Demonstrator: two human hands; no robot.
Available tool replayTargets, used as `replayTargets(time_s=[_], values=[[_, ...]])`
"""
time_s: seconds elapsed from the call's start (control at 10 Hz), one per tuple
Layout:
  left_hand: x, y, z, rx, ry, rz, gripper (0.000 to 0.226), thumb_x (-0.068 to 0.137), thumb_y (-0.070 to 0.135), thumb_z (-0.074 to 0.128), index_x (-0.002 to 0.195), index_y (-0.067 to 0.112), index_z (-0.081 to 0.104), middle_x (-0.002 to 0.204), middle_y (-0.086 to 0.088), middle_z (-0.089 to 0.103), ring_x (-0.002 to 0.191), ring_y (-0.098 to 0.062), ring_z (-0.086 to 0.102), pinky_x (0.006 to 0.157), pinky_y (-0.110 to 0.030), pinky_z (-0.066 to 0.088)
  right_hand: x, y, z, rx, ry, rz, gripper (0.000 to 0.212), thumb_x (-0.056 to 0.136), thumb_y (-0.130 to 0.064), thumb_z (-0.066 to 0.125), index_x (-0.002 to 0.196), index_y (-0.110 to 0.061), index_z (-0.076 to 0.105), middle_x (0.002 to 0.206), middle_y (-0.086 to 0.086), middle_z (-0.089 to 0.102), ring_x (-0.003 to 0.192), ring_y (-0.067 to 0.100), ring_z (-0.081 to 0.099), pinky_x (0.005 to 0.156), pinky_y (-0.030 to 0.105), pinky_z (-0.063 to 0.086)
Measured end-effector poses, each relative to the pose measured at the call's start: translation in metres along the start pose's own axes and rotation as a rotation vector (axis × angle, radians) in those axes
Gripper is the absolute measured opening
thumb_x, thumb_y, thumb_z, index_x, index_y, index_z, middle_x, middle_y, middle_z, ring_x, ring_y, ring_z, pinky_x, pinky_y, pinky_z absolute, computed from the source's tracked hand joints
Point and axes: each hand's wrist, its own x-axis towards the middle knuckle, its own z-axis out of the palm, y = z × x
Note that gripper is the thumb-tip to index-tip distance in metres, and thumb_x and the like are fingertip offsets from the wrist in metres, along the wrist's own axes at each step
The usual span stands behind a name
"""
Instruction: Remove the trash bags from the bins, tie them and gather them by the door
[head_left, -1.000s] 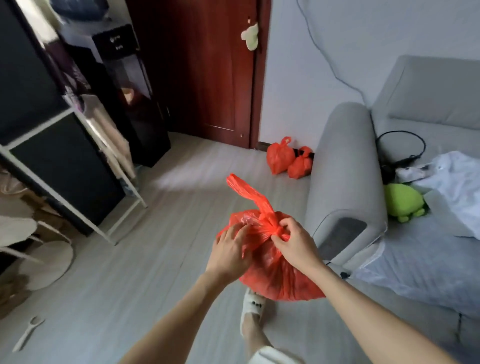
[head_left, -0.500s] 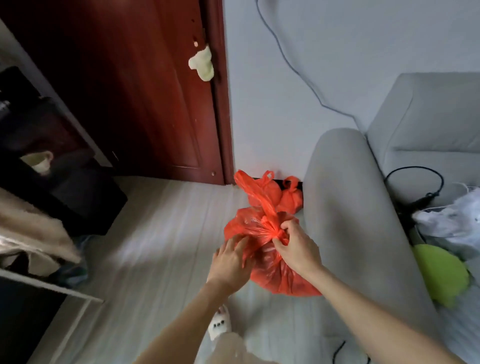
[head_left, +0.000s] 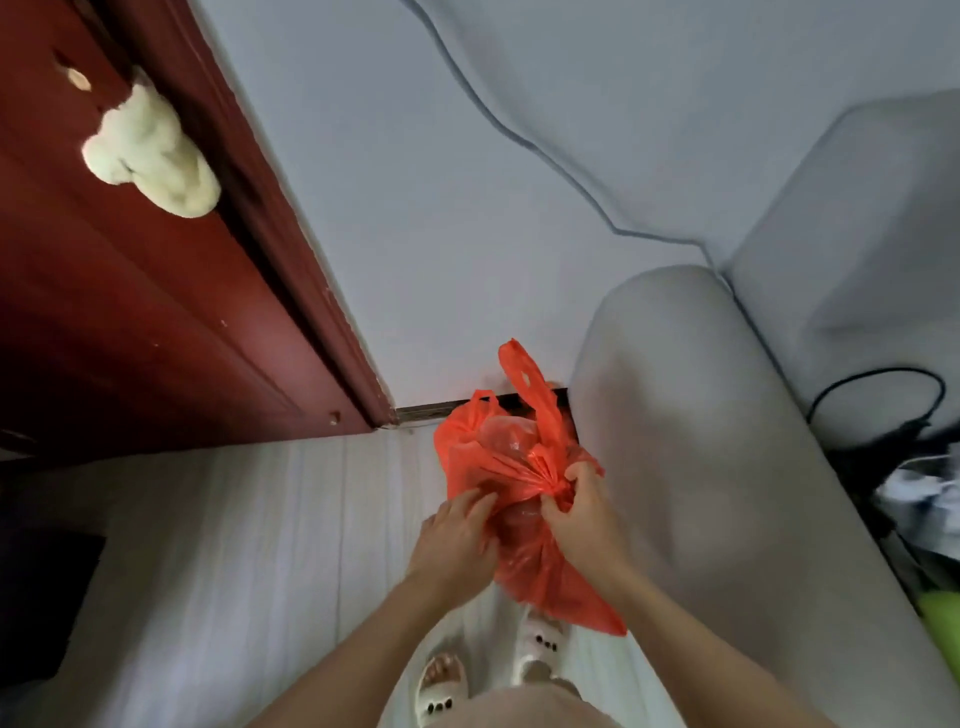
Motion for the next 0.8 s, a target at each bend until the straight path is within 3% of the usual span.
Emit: replayTargets(time_s=[0.2, 0.3, 0.4, 0.5, 0.7, 0.8], values=[[0.151, -0.003, 0.021, -0.061, 0.010, -0.048, 0.056, 0.088, 0.023, 0.045, 0.142, 0.021, 0.029, 0.147, 0.002, 0.033, 0.132, -0.021, 0.035, 0.108, -0.037, 0.033, 0.148, 0.030, 0.038, 0.143, 0.072, 0.144, 0.024, 0.080, -0.025, 0.058, 0.098, -0.014, 0.046, 0.106, 0.010, 0.057, 0.097, 0.034, 0.056, 0.083, 0.044, 0.046], [0.248, -0.028, 0.071, -0.034, -0.030, -0.023, 0.059, 0.086, 0.025, 0.046, 0.142, 0.021, 0.029, 0.148, 0.002, 0.033, 0.134, -0.021, 0.033, 0.109, -0.034, 0.031, 0.237, 0.071, 0.087, 0.164, 0.122, 0.185, 0.026, 0.082, -0.023, 0.059, 0.101, -0.010, 0.047, 0.109, 0.013, 0.057, 0.100, 0.034, 0.056, 0.083, 0.040, 0.042], [0.322, -0.053, 0.116, 0.020, -0.077, -0.034, 0.066, 0.080, 0.035, 0.037, 0.144, 0.027, 0.023, 0.152, 0.003, 0.025, 0.138, -0.020, 0.026, 0.112, -0.039, 0.028, 0.308, 0.109, 0.136, 0.212, 0.185, 0.203, 0.026, 0.082, -0.019, 0.061, 0.100, -0.005, 0.047, 0.108, 0.017, 0.058, 0.101, 0.035, 0.055, 0.085, 0.041, 0.041], [0.374, -0.082, 0.157, 0.081, -0.097, -0.048, 0.066, 0.086, 0.030, 0.042, 0.146, 0.029, 0.013, 0.155, 0.001, 0.015, 0.142, -0.021, 0.015, 0.114, -0.041, 0.022, 0.364, 0.152, 0.187, 0.287, 0.233, 0.275, 0.031, 0.082, -0.018, 0.062, 0.103, 0.000, 0.047, 0.109, 0.022, 0.058, 0.102, 0.037, 0.056, 0.089, 0.044, 0.043], [0.428, -0.119, 0.191, 0.181, -0.144, -0.054, 0.067, 0.090, 0.028, 0.042, 0.146, 0.029, 0.007, 0.157, 0.000, 0.006, 0.144, -0.023, 0.005, 0.116, -0.045, 0.015, 0.425, 0.198, 0.240, 0.351, 0.063, 0.289, 0.051, 0.091, -0.013, 0.048, 0.136, 0.003, 0.029, 0.141, 0.023, 0.038, 0.131, 0.031, 0.039, 0.106, 0.032, 0.029], [0.423, -0.119, 0.184, 0.188, -0.168, -0.046, 0.063, 0.090, 0.028, 0.041, 0.146, 0.028, 0.010, 0.156, -0.001, 0.010, 0.144, -0.024, 0.008, 0.116, -0.047, 0.016, 0.425, 0.194, 0.229, 0.259, 0.016, 0.304, 0.050, 0.091, -0.014, 0.044, 0.138, -0.002, 0.032, 0.142, 0.021, 0.038, 0.132, 0.032, 0.036, 0.106, 0.030, 0.027]])
